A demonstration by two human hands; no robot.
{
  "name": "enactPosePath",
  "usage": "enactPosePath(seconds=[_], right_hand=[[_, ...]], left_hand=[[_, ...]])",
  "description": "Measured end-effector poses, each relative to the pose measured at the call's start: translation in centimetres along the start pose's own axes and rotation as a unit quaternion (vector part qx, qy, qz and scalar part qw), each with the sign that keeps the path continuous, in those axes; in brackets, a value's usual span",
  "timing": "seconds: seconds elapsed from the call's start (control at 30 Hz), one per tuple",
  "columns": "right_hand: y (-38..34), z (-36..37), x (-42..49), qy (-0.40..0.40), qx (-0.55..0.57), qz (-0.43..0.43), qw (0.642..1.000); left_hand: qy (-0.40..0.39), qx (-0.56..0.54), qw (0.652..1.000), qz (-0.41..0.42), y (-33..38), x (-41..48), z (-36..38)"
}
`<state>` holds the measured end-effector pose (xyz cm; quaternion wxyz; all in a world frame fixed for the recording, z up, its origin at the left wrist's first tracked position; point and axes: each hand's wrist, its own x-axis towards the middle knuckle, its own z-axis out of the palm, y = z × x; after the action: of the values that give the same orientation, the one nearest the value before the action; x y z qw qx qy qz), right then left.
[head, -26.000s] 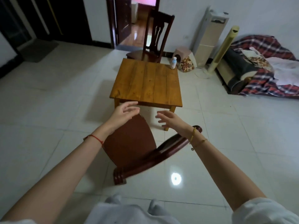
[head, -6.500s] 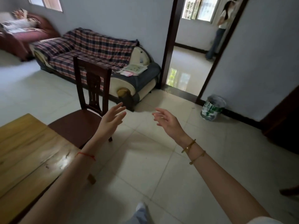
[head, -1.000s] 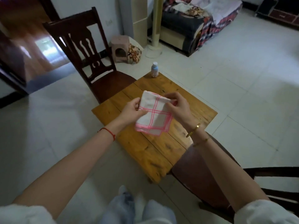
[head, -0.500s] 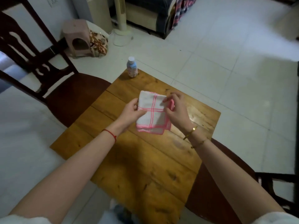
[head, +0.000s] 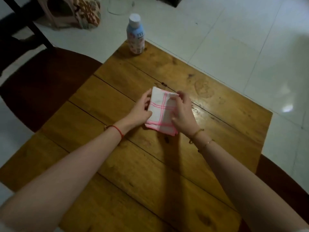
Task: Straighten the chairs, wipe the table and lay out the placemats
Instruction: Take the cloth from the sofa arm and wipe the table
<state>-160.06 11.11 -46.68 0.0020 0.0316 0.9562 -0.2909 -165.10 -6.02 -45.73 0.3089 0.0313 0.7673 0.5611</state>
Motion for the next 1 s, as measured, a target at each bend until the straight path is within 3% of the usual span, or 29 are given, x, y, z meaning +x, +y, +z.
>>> enactPosePath(seconds=[0.1, 0.17, 0.23, 0.37, 0.63, 1.0], right_hand=[[0.0, 1.9, 0.1, -0.011, -0.174, -0.004, 0.985], [-0.4, 3.5, -0.3, -0.068, -0.205, -0.018, 0.976], [-0.7, 5.1, -0.8, -0.103, -0.215, -0.022, 0.971], [-0.7, 6.5, 0.3, -0.087, -0.216, 0.013, 0.972], [-0.7, 6.6, 13.0, -0.094, -0.223, 0.034, 0.97], [2.9, 4.9, 17.9, -0.035, -0.212, 0.062, 0.975]], left_hand=[[0.039, 0.061, 0.995, 0.069, -1.1, 1.1, -1.1], [0.081, 0.124, 0.982, 0.119, -1.6, 1.7, -2.0], [0.088, 0.14, 0.977, 0.133, -1.8, 2.2, -2.9], [0.069, 0.141, 0.977, 0.146, -1.5, 3.4, -4.4], [0.033, 0.127, 0.979, 0.154, 1.6, 8.8, -6.9], [0.002, 0.141, 0.973, 0.186, 4.1, 15.0, -6.7]])
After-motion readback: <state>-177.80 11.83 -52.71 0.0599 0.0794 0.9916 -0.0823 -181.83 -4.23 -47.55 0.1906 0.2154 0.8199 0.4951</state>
